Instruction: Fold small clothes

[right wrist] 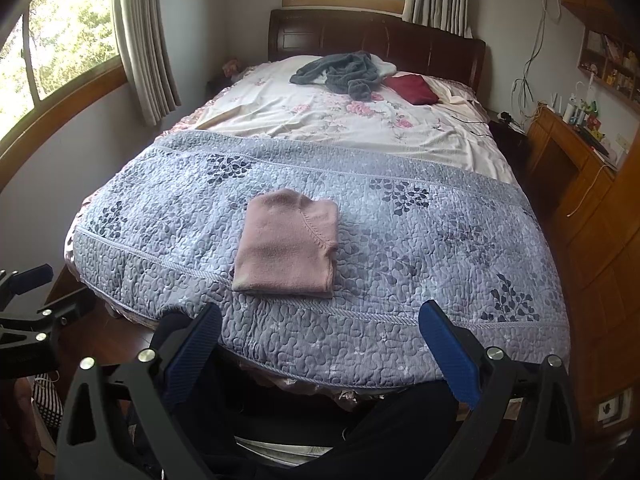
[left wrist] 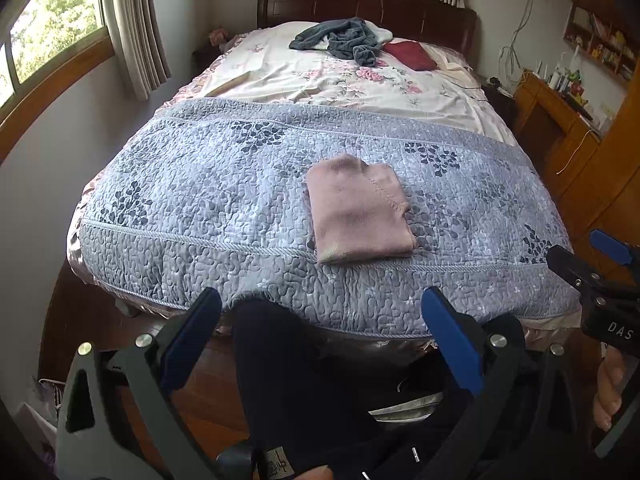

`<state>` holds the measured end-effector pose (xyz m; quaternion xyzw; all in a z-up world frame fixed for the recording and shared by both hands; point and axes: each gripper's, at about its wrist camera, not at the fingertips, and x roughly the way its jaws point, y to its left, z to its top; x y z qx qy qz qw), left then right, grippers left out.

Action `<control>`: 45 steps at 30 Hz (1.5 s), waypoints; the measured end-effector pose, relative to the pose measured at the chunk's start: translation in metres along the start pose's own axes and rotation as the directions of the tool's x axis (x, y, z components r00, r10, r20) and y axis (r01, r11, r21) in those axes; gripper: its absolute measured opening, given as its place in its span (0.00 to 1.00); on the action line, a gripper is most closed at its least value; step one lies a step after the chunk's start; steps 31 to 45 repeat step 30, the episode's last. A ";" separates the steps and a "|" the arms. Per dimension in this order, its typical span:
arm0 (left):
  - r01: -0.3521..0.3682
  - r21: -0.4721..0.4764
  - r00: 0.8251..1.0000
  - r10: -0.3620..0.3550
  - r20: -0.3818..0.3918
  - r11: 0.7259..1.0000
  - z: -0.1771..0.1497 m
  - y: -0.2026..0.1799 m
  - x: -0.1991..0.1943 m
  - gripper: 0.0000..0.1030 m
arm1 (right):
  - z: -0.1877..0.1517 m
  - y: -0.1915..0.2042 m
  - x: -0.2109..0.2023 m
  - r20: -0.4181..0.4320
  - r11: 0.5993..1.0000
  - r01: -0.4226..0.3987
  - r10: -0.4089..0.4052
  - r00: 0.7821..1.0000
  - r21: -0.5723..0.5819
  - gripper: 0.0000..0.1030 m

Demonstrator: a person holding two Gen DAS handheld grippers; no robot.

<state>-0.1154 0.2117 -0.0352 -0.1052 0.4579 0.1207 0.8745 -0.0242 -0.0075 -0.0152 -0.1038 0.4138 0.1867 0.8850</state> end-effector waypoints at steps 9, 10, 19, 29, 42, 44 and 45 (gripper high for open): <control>0.001 0.000 1.000 -0.001 0.001 1.000 0.001 0.000 0.001 0.97 | 0.000 -0.001 0.000 -0.001 1.000 -0.001 0.001 1.000 0.001 0.96; 0.000 0.000 1.000 0.000 0.001 1.000 0.001 0.000 0.001 0.97 | 0.000 -0.001 0.000 0.000 1.000 0.000 0.000 1.000 0.001 0.96; -0.001 0.000 1.000 0.001 0.002 1.000 0.002 0.003 0.003 0.97 | 0.000 0.005 0.002 0.003 1.000 -0.006 0.006 1.000 -0.003 0.96; -0.005 0.003 1.000 0.005 -0.001 1.000 -0.001 0.006 0.004 0.97 | -0.002 0.011 0.001 0.000 1.000 -0.006 0.006 1.000 -0.004 0.96; -0.005 0.002 1.000 0.005 0.000 1.000 -0.002 0.007 0.004 0.97 | -0.002 0.010 0.001 0.001 1.000 -0.005 0.005 1.000 -0.004 0.96; -0.005 0.002 1.000 0.005 0.000 1.000 -0.002 0.007 0.004 0.97 | -0.002 0.010 0.001 0.001 1.000 -0.005 0.005 1.000 -0.004 0.96; -0.005 0.002 1.000 0.005 0.000 1.000 -0.002 0.007 0.004 0.97 | -0.002 0.010 0.001 0.001 1.000 -0.005 0.005 1.000 -0.004 0.96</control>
